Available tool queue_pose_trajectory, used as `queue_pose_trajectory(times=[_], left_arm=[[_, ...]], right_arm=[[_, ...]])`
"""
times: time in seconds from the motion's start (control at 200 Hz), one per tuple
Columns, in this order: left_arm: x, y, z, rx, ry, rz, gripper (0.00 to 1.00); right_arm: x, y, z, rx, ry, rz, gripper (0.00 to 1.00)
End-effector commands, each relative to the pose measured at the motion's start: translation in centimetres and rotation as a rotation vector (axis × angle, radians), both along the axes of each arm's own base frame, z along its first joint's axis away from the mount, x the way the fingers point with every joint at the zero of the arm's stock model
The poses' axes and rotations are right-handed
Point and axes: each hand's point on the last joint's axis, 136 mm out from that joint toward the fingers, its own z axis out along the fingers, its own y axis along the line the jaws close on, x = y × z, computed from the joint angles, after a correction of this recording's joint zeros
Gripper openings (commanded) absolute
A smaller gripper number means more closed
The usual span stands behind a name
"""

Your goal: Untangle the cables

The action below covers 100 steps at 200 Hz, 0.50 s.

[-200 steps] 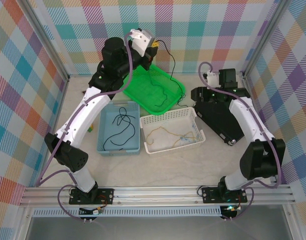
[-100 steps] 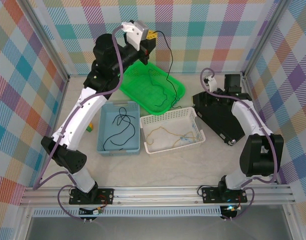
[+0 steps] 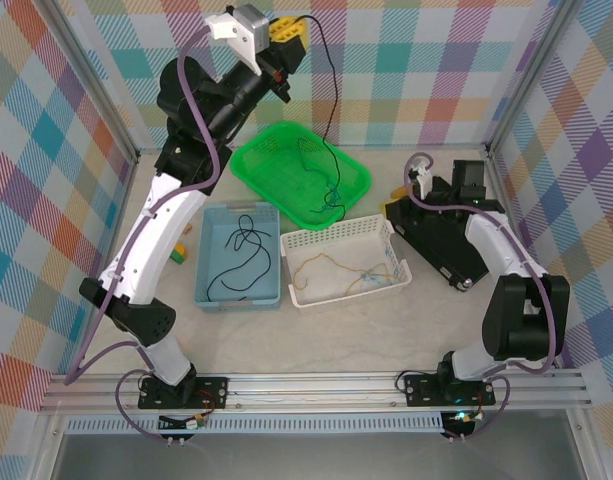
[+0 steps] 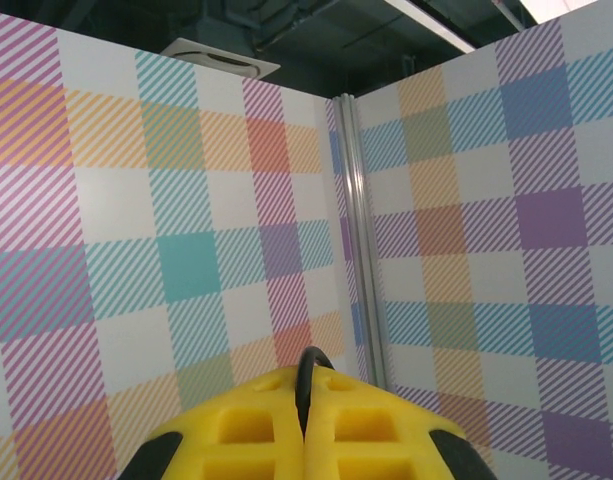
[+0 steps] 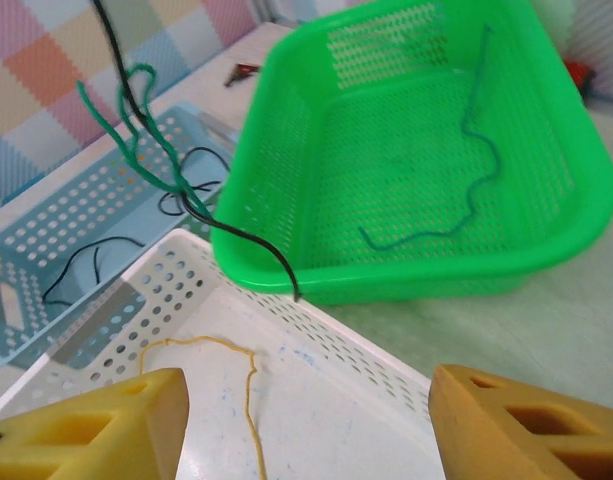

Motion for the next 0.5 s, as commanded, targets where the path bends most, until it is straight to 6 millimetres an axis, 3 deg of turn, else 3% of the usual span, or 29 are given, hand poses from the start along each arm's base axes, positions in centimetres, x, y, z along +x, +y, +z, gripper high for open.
queue_pose_trajectory(times=[0.0, 0.125, 0.495], left_arm=[[-1.0, -0.4, 1.5, -0.037, -0.045, -0.035, 0.00], [-1.3, -0.6, 1.6, -0.036, -0.047, -0.042, 0.00], [-2.1, -0.9, 2.0, -0.033, -0.057, -0.052, 0.00]], right_arm=[[-1.9, 2.0, 2.6, 0.016, -0.270, 0.197, 0.66], [-2.1, 3.9, 2.1, -0.043, -0.347, 0.289, 0.68], [1.1, 8.6, 0.0, -0.109, -0.426, 0.394, 0.71]])
